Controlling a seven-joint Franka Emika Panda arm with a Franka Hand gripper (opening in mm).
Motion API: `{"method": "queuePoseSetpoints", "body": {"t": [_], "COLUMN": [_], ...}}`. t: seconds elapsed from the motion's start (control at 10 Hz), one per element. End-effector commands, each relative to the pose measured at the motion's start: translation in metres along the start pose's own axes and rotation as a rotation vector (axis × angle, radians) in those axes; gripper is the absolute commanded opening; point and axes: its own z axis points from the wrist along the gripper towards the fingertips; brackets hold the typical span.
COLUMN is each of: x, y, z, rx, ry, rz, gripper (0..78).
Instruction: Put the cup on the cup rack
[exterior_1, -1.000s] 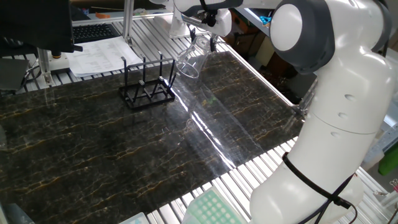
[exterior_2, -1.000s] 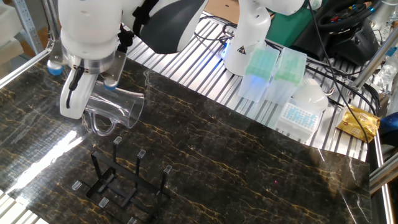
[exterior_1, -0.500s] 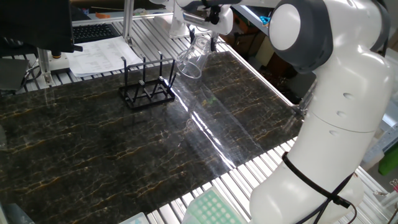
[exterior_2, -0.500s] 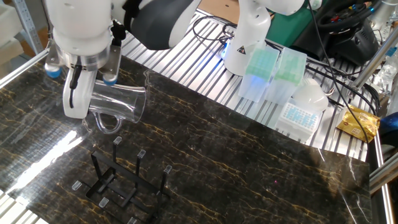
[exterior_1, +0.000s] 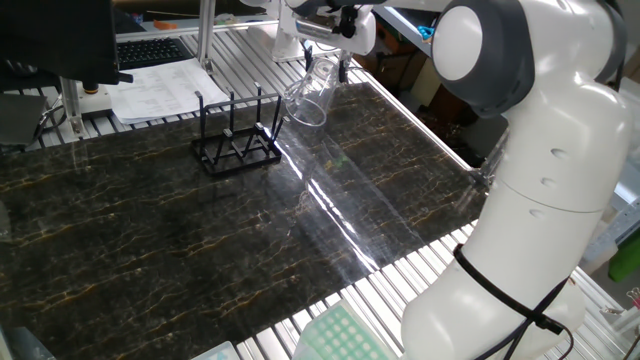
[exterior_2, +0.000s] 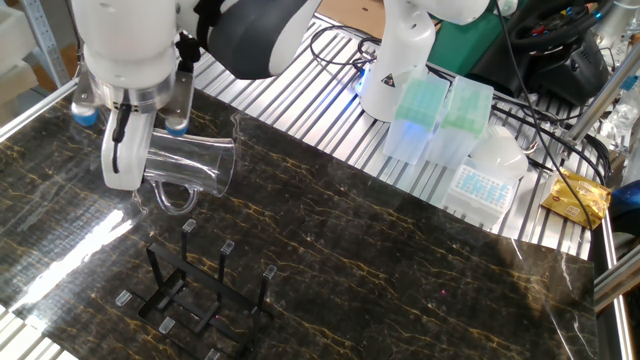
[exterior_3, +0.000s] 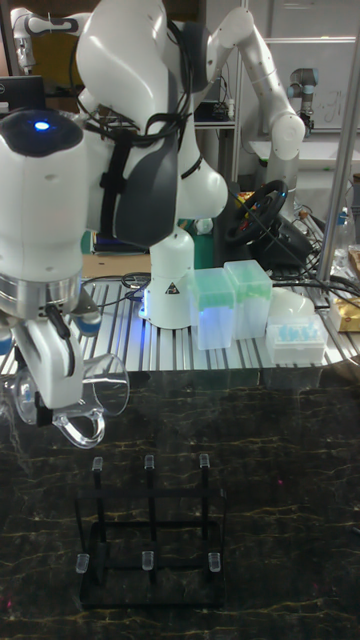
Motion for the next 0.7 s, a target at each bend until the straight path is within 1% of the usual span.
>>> {"method": "queuePoseSetpoints", "body": {"t": [0.1,0.2,0.4,0.5,0.6,0.7], "x": [-0.001,-0.001,-0.002,-0.005,-0.011,-0.015], "y": [0.000,0.000,0.000,0.001,0.002,0.002], "z": [-0.002,-0.002,-0.002,-0.002,-0.003,-0.002], "rx": [-0.028,-0.038,-0.016,-0.012,-0.004,0.025], "ry": [0.057,0.078,0.050,0.044,0.039,0.021], "rz": [-0.079,-0.057,0.017,0.049,0.121,0.185], "gripper": [1.1,1.1,1.1,1.1,1.1,1.1]}}
